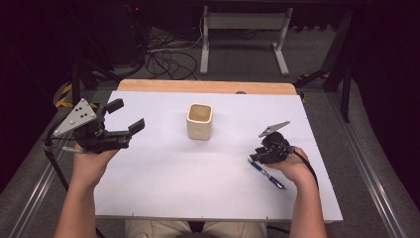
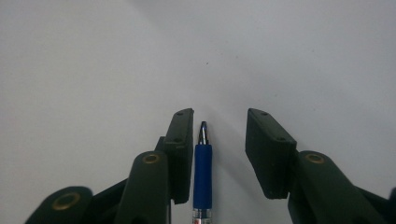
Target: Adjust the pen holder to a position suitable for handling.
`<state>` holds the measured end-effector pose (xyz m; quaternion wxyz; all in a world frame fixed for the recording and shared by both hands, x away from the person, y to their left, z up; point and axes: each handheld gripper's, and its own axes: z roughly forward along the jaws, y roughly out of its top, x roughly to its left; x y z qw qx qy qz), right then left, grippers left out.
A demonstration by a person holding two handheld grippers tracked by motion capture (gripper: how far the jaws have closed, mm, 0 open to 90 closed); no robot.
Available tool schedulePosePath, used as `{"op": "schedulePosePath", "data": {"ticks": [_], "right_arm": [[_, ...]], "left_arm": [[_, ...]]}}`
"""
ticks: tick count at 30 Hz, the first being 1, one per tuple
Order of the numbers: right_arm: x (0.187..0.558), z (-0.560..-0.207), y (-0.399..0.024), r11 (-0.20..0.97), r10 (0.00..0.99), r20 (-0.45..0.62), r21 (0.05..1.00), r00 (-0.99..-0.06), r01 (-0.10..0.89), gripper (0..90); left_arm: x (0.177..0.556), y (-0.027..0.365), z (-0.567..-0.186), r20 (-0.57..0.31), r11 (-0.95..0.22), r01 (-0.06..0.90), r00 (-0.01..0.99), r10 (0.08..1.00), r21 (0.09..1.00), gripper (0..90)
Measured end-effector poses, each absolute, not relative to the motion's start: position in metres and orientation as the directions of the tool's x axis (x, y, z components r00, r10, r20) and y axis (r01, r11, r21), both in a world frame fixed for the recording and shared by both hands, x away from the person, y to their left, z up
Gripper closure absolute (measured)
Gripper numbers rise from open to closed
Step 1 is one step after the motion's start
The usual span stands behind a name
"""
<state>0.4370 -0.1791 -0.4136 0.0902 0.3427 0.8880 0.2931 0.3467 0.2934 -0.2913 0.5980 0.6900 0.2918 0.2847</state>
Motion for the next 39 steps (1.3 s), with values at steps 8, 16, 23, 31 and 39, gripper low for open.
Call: {"op": "schedulePosePath", "data": {"ticks": [8, 16, 23, 31, 39], "right_arm": [[0.438, -0.420, -0.172, 0.618, 0.655, 0.036, 0.548, -0.755, 0.563, 66.7], [0.441, -0.430, -0.164, 0.662, 0.646, 0.019, 0.483, -0.763, 0.573, 69.1], [0.441, -0.432, -0.163, 0.670, 0.647, 0.018, 0.463, -0.762, 0.580, 69.7], [0.441, -0.433, -0.161, 0.682, 0.647, 0.002, 0.446, -0.763, 0.579, 73.9], [0.440, -0.433, -0.159, 0.692, 0.638, -0.001, 0.439, -0.770, 0.573, 79.6]], "left_arm": [[0.347, 0.294, -0.291, 0.042, -0.113, 0.062, 0.670, 0.741, 0.992, 9.0], [0.348, 0.293, -0.292, 0.041, -0.114, 0.064, 0.671, 0.741, 0.991, 9.1], [0.348, 0.292, -0.293, 0.042, -0.114, 0.063, 0.671, 0.740, 0.991, 9.3], [0.349, 0.292, -0.293, 0.042, -0.117, 0.067, 0.670, 0.741, 0.991, 9.4], [0.349, 0.290, -0.294, 0.039, -0.117, 0.071, 0.674, 0.738, 0.991, 9.5]]}}
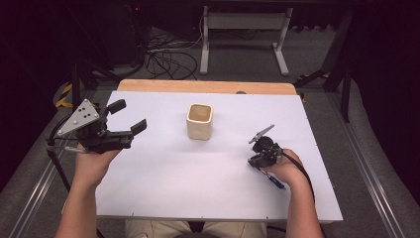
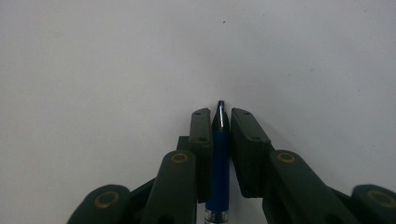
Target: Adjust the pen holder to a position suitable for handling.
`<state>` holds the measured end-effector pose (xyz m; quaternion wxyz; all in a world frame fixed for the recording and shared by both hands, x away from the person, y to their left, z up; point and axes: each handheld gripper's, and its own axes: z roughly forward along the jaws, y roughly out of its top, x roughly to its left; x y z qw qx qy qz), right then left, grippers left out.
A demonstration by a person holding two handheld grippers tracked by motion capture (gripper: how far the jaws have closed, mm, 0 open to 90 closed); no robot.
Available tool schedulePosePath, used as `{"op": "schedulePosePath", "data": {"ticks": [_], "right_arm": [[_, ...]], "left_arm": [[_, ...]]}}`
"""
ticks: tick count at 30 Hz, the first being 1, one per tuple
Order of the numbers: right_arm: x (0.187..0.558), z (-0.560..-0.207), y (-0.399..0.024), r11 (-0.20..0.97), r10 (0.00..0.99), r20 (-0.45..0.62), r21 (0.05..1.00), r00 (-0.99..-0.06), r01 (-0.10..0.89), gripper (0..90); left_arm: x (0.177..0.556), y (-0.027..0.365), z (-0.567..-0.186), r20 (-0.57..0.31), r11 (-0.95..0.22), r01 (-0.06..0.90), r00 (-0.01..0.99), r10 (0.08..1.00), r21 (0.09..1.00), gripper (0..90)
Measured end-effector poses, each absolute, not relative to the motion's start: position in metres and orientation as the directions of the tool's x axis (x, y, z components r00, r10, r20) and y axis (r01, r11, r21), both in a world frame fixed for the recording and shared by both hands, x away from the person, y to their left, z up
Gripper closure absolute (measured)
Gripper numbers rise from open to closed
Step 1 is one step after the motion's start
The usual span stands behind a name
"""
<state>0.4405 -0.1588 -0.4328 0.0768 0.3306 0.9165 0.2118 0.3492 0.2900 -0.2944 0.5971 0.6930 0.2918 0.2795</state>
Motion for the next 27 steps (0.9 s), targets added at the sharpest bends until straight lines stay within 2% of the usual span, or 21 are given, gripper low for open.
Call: {"op": "schedulePosePath", "data": {"ticks": [8, 16, 27], "right_arm": [[0.443, -0.431, -0.161, 0.662, 0.650, 0.016, 0.480, -0.760, 0.576, 80.1], [0.444, -0.418, -0.169, 0.555, 0.673, 0.040, 0.632, -0.738, 0.541, 80.3], [0.438, -0.405, -0.170, 0.474, 0.675, -0.003, 0.768, -0.738, 0.431, 80.3]], "left_arm": [[0.350, 0.290, -0.295, 0.043, -0.121, 0.069, 0.674, 0.737, 0.990, 9.5], [0.350, 0.287, -0.296, 0.041, -0.124, 0.075, 0.678, 0.734, 0.990, 9.6], [0.352, 0.282, -0.299, 0.042, -0.127, 0.074, 0.686, 0.726, 0.989, 9.6]]}}
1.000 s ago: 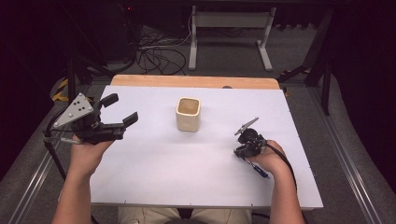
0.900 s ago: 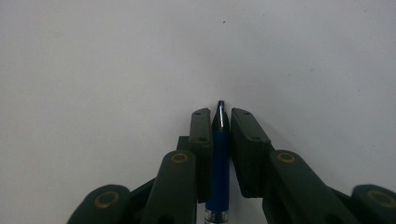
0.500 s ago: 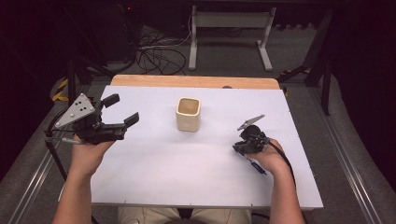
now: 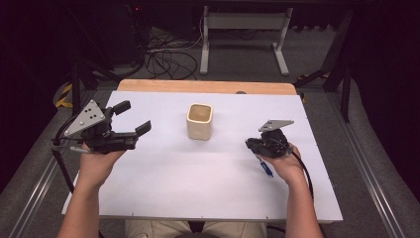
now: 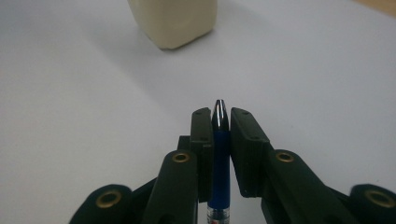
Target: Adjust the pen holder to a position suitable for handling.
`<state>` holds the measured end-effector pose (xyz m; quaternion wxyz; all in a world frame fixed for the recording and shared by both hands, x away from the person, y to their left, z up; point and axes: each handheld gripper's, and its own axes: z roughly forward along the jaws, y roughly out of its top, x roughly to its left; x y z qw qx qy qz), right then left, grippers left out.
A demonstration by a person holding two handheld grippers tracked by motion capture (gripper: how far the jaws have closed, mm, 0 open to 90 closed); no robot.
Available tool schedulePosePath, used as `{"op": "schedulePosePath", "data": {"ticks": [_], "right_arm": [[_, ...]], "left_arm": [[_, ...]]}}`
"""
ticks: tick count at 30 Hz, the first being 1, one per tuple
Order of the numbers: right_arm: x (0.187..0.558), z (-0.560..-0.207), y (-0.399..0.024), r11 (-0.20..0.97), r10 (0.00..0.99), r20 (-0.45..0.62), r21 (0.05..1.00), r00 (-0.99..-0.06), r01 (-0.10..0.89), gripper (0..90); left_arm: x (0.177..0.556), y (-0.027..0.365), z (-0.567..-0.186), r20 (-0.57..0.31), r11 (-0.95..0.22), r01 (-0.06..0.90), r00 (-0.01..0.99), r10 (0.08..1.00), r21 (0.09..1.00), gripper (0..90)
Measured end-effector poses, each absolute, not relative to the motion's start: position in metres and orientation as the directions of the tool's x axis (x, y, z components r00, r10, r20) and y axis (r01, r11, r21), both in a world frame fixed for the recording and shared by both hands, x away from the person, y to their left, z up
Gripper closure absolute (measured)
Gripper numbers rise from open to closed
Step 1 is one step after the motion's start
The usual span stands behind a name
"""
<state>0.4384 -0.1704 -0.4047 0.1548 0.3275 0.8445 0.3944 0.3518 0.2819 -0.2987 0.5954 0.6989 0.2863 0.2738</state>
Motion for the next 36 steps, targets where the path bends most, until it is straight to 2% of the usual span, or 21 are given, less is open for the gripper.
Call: {"op": "schedulePosePath", "data": {"ticks": [5, 20, 36], "right_arm": [[0.435, -0.399, -0.169, 0.453, 0.680, -0.048, 0.813, -0.732, 0.367, 80.4], [0.426, -0.386, -0.168, 0.327, 0.733, -0.093, 0.917, -0.673, 0.230, 80.5], [0.419, -0.377, -0.176, 0.268, 0.749, -0.115, 0.953, -0.652, 0.141, 80.6]], "left_arm": [[0.352, 0.279, -0.300, 0.037, -0.123, 0.076, 0.690, 0.723, 0.990, 9.6], [0.358, 0.274, -0.309, 0.028, -0.098, 0.066, 0.675, 0.737, 0.993, 9.9], [0.364, 0.264, -0.323, 0.055, -0.093, 0.032, 0.607, 0.793, 0.995, 10.7]]}}
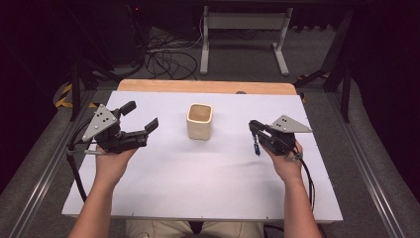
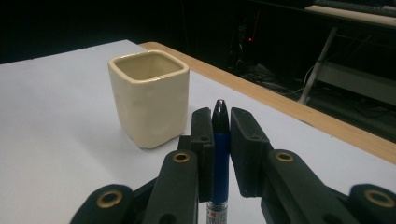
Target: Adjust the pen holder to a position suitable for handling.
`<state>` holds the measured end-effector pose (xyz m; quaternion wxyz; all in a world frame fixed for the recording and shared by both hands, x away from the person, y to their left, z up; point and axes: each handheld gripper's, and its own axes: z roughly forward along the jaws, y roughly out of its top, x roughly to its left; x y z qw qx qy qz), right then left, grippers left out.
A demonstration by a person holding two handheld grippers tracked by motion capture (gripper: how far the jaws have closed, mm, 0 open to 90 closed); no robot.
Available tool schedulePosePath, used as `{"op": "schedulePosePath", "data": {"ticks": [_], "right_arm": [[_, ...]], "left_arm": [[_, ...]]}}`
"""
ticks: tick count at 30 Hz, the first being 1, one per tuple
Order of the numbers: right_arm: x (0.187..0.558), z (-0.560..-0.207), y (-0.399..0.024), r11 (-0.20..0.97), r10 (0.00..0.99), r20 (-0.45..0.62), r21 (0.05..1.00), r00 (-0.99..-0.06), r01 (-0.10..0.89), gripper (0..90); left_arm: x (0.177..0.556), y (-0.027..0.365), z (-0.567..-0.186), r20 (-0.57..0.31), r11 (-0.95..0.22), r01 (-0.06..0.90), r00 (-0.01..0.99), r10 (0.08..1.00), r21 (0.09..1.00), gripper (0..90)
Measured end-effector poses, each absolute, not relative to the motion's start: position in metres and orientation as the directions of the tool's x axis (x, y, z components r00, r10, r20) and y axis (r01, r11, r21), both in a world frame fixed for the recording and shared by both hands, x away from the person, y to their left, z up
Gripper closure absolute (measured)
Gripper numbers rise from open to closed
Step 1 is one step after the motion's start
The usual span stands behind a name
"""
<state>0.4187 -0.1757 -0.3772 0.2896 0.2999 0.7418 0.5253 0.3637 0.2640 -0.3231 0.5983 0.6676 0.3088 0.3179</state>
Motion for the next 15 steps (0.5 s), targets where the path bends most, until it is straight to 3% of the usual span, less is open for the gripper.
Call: {"op": "schedulePosePath", "data": {"ticks": [7, 15], "right_arm": [[0.413, -0.371, -0.184, 0.247, 0.769, -0.128, 0.963, -0.627, 0.106, 80.6], [0.408, -0.368, -0.183, 0.233, 0.771, -0.150, 0.971, -0.619, 0.055, 80.6]], "left_arm": [[0.368, 0.256, -0.331, 0.083, -0.112, 0.010, 0.607, 0.791, 0.994, 10.7], [0.369, 0.261, -0.340, 0.040, -0.064, 0.021, 0.588, 0.808, 0.998, 11.4]]}}
